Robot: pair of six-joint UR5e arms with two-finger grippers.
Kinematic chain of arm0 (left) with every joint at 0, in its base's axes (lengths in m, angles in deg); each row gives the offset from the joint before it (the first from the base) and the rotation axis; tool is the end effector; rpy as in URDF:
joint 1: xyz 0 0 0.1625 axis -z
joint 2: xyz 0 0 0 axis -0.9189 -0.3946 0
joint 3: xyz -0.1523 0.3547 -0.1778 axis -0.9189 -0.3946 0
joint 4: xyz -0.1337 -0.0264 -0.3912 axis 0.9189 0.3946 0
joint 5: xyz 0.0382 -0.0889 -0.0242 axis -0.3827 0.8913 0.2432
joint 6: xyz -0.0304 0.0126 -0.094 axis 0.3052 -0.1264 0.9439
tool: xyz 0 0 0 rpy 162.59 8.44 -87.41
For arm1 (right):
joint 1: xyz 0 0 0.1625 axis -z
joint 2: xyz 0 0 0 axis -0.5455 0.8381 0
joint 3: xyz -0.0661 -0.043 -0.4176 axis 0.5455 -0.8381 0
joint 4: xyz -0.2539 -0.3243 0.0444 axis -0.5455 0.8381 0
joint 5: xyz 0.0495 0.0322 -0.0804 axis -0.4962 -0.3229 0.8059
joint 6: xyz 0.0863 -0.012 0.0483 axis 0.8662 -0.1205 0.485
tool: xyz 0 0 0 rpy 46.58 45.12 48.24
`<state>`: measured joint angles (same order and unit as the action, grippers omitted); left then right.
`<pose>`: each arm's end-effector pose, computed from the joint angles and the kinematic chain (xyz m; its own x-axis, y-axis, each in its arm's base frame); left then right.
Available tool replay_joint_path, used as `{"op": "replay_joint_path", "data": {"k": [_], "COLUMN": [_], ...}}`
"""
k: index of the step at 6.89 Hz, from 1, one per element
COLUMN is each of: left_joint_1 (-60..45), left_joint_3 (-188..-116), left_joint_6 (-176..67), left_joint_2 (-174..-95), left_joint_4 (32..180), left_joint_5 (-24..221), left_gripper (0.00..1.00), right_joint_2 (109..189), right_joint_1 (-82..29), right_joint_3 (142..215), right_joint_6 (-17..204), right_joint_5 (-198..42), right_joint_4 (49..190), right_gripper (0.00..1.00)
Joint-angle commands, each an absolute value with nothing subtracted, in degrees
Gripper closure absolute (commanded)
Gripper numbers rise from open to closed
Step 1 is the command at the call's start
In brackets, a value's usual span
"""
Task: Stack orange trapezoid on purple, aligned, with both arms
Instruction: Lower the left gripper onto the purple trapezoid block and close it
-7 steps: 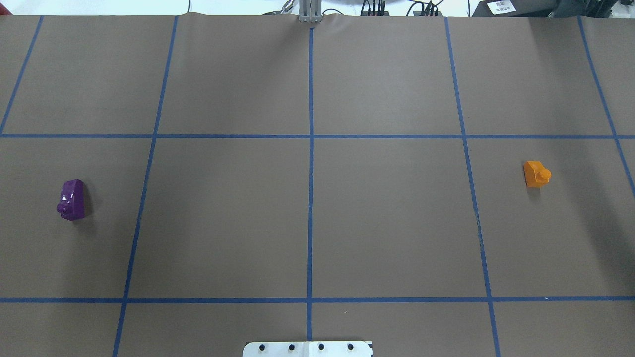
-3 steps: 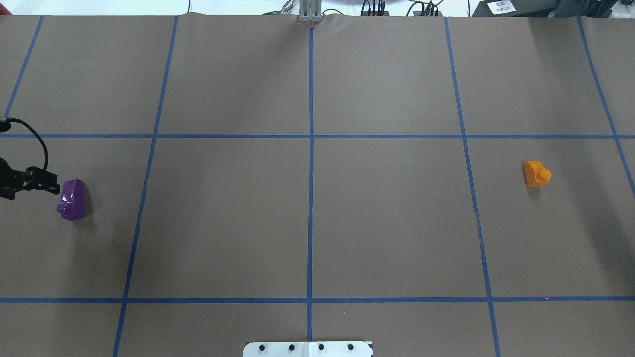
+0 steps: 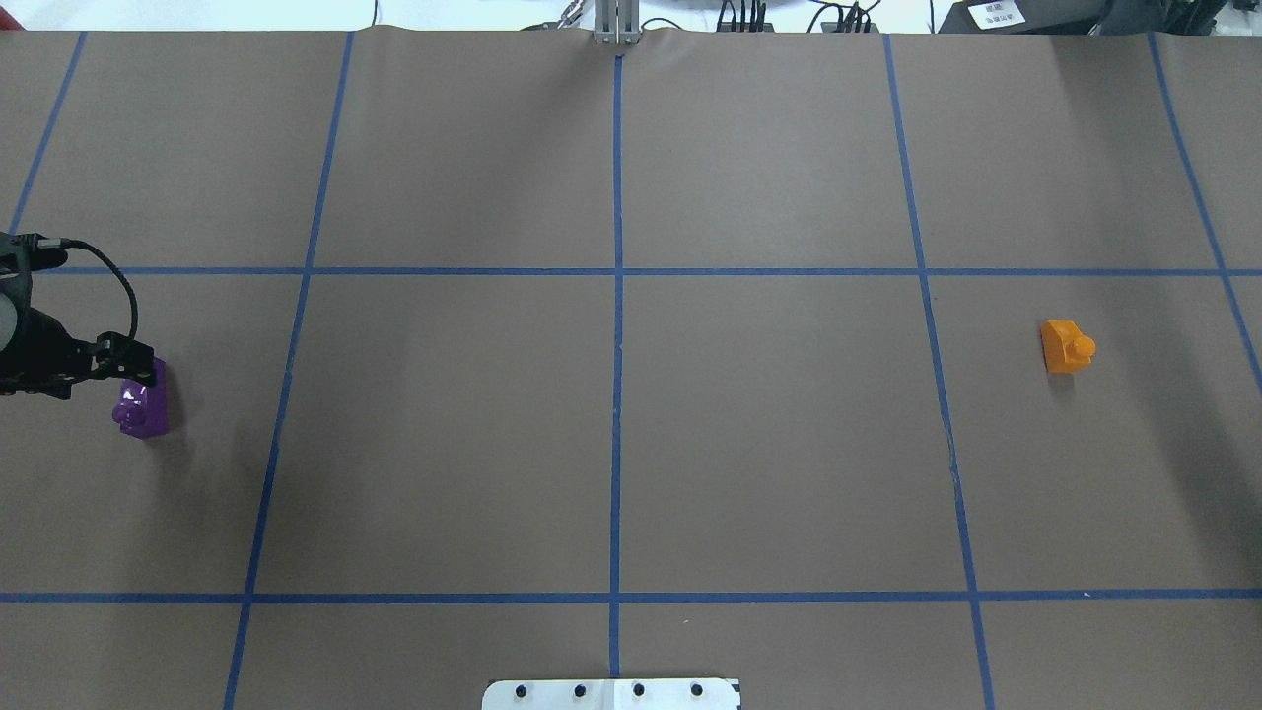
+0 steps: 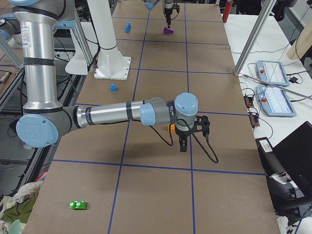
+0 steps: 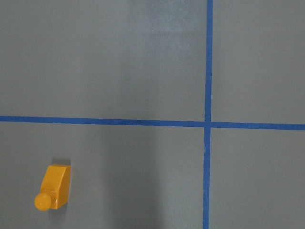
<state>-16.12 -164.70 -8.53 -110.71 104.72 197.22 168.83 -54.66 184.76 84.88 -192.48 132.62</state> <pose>0.2454 -0.4295 0.5361 0.6952 -0.1782 -0.6964 0.1631 0.9826 -0.0886 0.0399 -0.5021 0.5729 0.6695 -0.0127 0.7427 -0.0535 0.9964 0.0653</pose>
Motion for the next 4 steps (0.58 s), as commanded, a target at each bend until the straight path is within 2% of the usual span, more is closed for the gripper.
{"op": "replay_joint_path", "data": {"k": [1,4], "left_joint_1": [-18.58,-18.69], "left_joint_3": [-162.44,-160.60], "left_joint_6": [-5.63,-6.15], "left_joint_2": [-112.98,-112.36], "left_joint_4": [104.70,104.70], "left_joint_5": [194.90,194.71], "left_gripper": [0.02,0.05], "right_joint_2": [168.78,168.87], "right_joint_1": [-54.66,-54.66], "right_joint_3": [184.51,184.42], "right_joint_6": [84.88,84.88], "right_joint_5": [-192.99,-193.26], "right_joint_4": [132.62,132.62], "right_gripper": [0.00,0.00]}}
